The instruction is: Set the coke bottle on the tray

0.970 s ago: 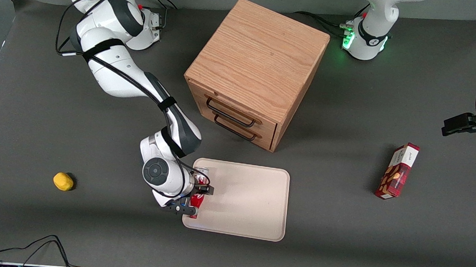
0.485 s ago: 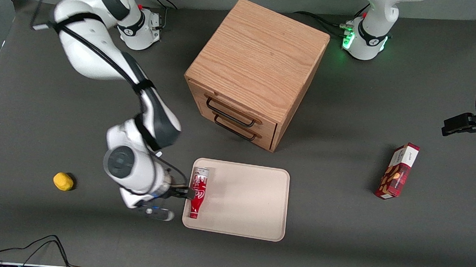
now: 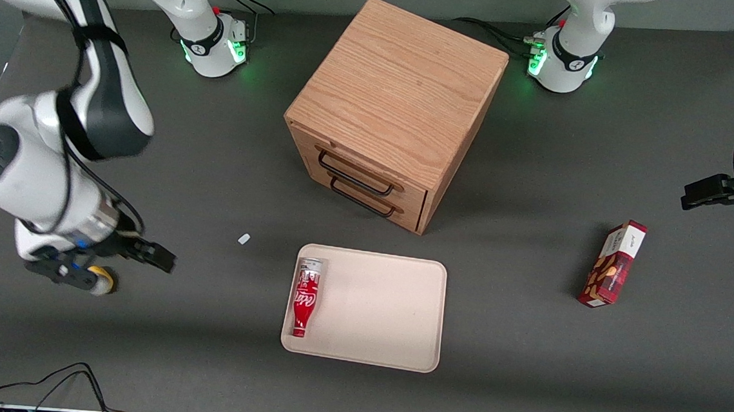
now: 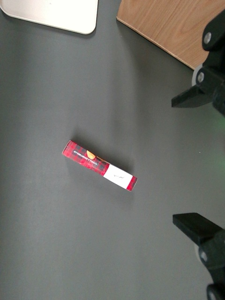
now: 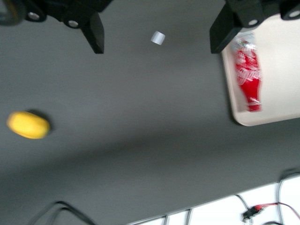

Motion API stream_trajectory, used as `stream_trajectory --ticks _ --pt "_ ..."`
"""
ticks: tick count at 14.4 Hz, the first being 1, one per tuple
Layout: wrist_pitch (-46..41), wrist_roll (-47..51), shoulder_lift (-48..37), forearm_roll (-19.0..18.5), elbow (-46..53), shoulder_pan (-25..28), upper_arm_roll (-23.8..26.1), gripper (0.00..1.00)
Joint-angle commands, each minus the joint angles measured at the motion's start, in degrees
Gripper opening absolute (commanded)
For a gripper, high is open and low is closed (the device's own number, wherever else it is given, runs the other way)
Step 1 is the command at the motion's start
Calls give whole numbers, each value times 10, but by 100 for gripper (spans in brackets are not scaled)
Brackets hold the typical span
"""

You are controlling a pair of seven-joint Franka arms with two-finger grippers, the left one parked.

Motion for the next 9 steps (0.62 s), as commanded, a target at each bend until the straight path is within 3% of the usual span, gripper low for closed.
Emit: stream_trajectory --ticks 1,4,9 --pt "21 -51 -148 42 -170 -47 1 100" --pt "-13 -116 -223 98 -209 -88 1 100" --pt "-140 -168 -234 100 -132 -104 5 100"
